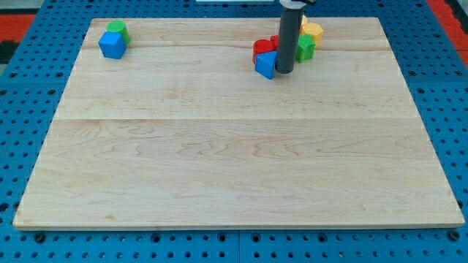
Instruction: Push the yellow heart diagonally top left to the red circle
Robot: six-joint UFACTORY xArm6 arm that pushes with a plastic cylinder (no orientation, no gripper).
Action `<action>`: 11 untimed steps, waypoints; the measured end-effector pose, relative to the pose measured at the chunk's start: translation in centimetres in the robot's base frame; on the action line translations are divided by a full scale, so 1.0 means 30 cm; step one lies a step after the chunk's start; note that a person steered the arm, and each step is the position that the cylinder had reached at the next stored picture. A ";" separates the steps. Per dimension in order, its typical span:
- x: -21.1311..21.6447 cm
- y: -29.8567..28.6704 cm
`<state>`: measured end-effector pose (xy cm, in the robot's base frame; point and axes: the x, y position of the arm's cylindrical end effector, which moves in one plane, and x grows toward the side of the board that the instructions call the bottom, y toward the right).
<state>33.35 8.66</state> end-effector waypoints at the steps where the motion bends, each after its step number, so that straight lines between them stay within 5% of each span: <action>1: 0.023 0.111; 3: -0.010 0.401; 5: -0.277 0.452; 6: -0.402 0.382; 8: -0.407 0.050; 11: -0.468 -0.092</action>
<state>19.31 5.90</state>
